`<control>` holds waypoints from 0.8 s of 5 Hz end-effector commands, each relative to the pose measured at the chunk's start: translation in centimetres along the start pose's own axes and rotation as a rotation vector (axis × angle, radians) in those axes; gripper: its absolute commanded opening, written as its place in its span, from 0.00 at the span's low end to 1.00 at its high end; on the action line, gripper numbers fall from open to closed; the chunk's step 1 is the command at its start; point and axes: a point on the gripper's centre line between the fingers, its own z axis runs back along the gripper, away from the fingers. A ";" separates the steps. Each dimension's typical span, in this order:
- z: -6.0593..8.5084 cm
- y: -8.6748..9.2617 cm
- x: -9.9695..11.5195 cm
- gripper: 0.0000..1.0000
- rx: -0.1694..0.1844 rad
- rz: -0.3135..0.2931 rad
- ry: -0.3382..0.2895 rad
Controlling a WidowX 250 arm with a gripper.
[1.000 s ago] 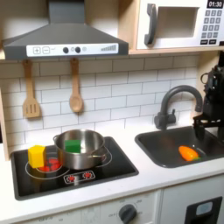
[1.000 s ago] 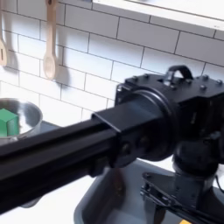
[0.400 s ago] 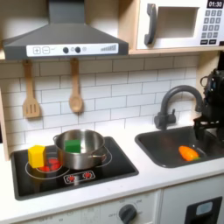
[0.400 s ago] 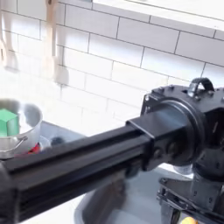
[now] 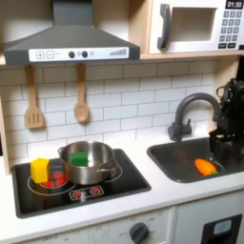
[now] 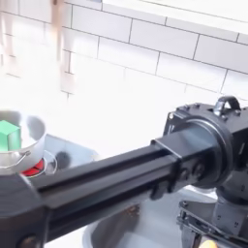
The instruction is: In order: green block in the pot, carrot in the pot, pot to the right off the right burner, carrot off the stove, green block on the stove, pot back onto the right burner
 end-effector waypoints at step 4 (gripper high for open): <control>-3.1 1.5 0.7 1.00 0.022 0.038 0.020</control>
